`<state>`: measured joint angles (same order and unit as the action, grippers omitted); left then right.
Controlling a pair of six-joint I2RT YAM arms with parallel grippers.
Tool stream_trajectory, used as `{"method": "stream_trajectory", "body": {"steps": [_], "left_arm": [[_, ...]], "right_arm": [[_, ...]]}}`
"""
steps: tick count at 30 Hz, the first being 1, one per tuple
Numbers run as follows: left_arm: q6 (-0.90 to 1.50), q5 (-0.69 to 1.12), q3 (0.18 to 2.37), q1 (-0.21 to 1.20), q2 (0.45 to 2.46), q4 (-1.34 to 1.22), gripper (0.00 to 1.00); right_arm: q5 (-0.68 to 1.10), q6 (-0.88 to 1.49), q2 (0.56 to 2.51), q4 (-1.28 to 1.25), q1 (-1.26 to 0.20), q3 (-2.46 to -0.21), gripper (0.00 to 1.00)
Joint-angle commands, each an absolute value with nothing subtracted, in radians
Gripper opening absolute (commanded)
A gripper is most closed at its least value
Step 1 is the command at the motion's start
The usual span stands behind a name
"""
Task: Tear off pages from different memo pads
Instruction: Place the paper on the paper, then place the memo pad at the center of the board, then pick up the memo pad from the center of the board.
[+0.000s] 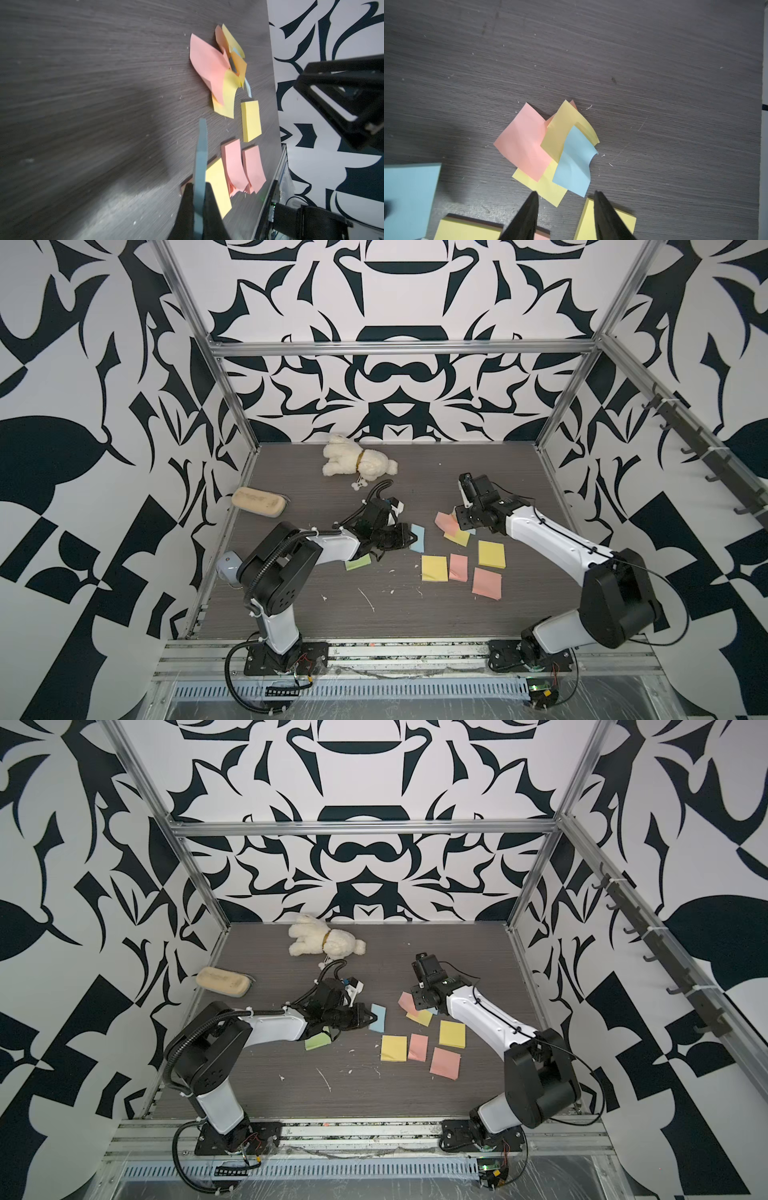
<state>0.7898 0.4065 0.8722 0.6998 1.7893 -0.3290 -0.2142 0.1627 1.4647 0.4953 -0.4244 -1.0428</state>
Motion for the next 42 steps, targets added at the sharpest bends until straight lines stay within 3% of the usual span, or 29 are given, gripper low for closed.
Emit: {"method": "stream_trajectory", "body": {"steps": [1,13,18,21,25,34,42], "left_arm": [[0.868,0.422,0.928,0.699,1.853,-0.391,0.0],[0.942,0.366,1.064,0.735,2.015,-0.321,0.0],[0.923,0.323,1.082,0.737,1.994,-0.214,0.29],[0.859,0.279,1.101,0.721,1.94,-0.103,0.4],[0.791,0.246,1.095,0.697,1.835,0.019,0.47],[0.774,0.006,0.843,0.638,1.407,0.358,0.53],[0.846,0.055,0.572,0.373,1.075,0.398,0.6]], "right_arm": [[-0.236,0.178,1.422,0.534,-0.419,-1.034,0.48],[-0.156,0.209,1.367,0.55,-0.42,-1.048,0.49],[-0.114,0.279,1.351,0.529,-0.448,-1.043,0.49],[-0.143,0.316,1.351,0.526,-0.511,-1.047,0.49],[-0.178,0.39,1.387,0.522,-0.628,-1.07,0.49],[-0.22,0.581,1.57,0.431,-0.902,-1.143,0.47],[-0.108,0.718,1.812,0.376,-1.027,-1.278,0.48]]}}
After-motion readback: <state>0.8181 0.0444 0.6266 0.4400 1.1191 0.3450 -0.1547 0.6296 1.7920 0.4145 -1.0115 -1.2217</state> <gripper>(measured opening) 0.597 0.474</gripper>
